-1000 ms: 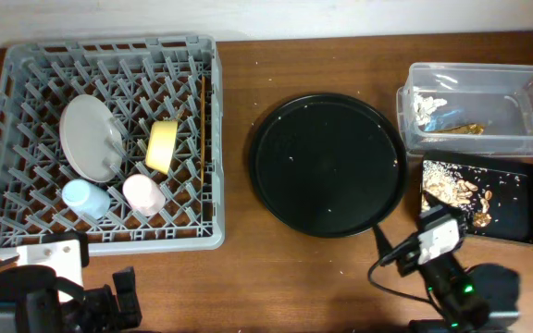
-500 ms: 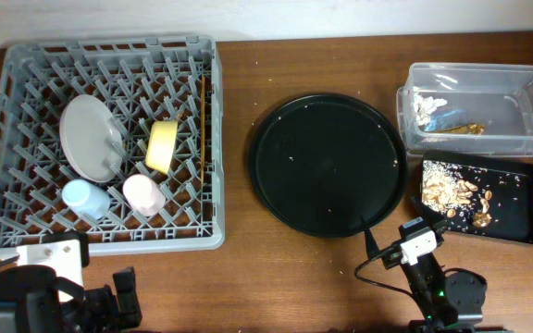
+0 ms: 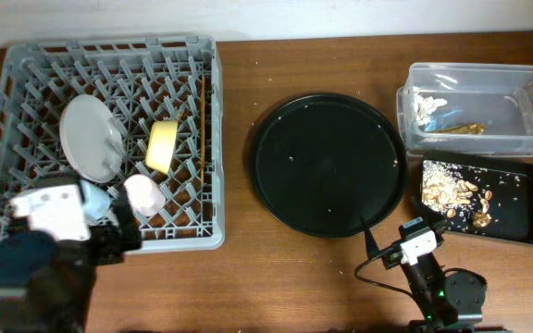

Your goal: Sort waste into correct bins and load items into the dishwasher rack

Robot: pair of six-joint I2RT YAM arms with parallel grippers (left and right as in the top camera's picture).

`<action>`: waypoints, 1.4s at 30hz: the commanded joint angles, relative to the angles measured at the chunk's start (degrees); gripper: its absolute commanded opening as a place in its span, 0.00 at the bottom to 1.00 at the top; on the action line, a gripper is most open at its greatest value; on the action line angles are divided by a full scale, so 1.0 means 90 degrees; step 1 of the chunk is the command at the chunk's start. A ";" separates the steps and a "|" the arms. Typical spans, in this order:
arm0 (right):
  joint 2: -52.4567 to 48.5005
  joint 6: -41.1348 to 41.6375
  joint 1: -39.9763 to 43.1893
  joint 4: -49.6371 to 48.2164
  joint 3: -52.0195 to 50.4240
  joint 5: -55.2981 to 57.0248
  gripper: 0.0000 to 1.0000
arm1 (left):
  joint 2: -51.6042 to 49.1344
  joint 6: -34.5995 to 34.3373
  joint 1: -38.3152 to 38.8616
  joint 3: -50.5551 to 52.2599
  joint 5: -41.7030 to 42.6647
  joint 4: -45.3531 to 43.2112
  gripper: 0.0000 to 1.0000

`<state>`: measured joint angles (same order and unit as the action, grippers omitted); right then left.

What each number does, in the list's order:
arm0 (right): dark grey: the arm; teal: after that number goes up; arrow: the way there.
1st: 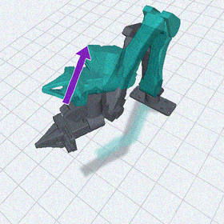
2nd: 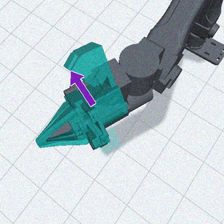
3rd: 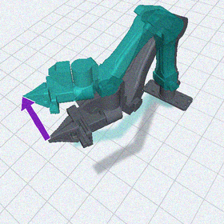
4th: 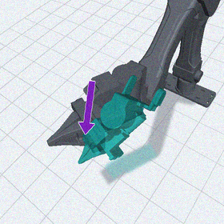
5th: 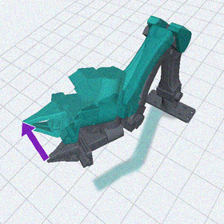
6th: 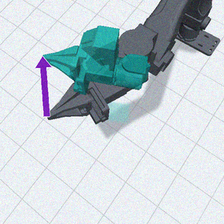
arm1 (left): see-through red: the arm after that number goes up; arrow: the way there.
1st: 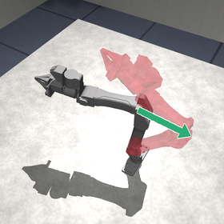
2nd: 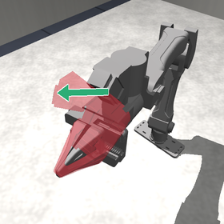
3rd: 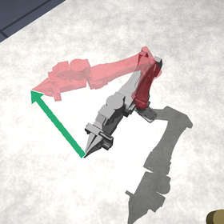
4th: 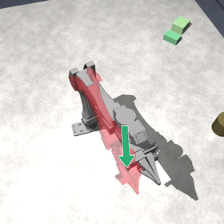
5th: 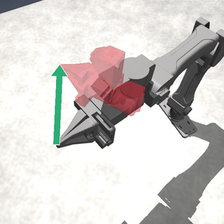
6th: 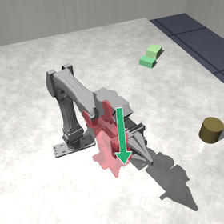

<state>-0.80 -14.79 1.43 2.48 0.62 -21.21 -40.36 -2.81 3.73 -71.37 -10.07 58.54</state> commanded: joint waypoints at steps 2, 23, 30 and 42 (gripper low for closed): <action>0.0049 0.0024 -0.0034 0.0029 -0.0034 0.0010 0.98 | 0.1290 0.0563 -0.0019 0.2798 0.0209 -0.2620 0.99; 0.0049 0.0024 -0.0034 0.0029 -0.0034 0.0010 0.98 | 0.4452 0.0561 -0.0100 0.7876 0.0192 -0.6088 0.99; 0.0049 0.0024 -0.0034 0.0029 -0.0034 0.0010 0.99 | 0.4452 0.0561 -0.0100 0.7876 0.0192 -0.6088 0.99; 0.0049 0.0024 -0.0034 0.0029 -0.0034 0.0010 0.98 | 0.4452 0.0561 -0.0100 0.7876 0.0192 -0.6088 0.99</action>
<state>-0.80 -14.83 1.43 2.48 0.62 -21.21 -0.84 1.39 3.18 -0.80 -8.78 3.81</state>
